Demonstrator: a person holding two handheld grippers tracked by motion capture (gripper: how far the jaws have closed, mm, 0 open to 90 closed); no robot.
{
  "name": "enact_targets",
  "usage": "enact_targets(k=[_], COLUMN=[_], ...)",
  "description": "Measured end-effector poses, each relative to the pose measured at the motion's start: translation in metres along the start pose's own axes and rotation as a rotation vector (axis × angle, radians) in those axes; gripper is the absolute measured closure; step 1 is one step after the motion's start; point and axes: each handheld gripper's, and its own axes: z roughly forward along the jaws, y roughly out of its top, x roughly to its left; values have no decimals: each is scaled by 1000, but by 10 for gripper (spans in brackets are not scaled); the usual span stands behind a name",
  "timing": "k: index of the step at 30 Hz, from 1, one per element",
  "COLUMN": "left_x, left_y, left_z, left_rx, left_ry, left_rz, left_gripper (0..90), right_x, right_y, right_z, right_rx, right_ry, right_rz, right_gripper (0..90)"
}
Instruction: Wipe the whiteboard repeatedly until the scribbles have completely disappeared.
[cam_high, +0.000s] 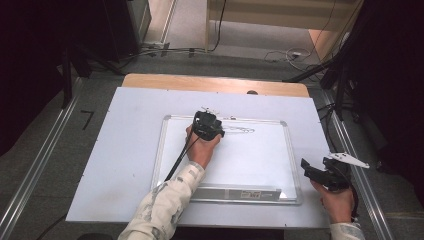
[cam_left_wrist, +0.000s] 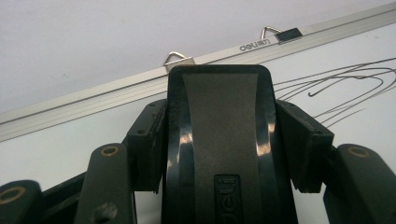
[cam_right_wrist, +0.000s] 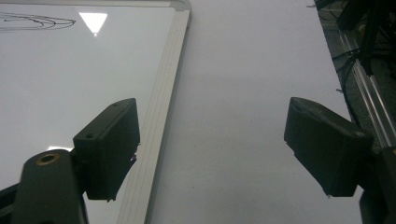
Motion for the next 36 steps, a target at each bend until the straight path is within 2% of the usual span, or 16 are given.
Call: enact_targets(k=[7,36], left_x=[-10,-33], left_y=[3,11], left_z=[3,12], left_rx=[2,7], left_ry=[-7,-30], left_rz=[12,43], left_gripper=[405,405], right_x=[0,-2], right_y=[0,0], right_z=[0,-1], right_rx=[0,-5], right_ry=[1,4], right_rz=[1,6], right_gripper=[170,171])
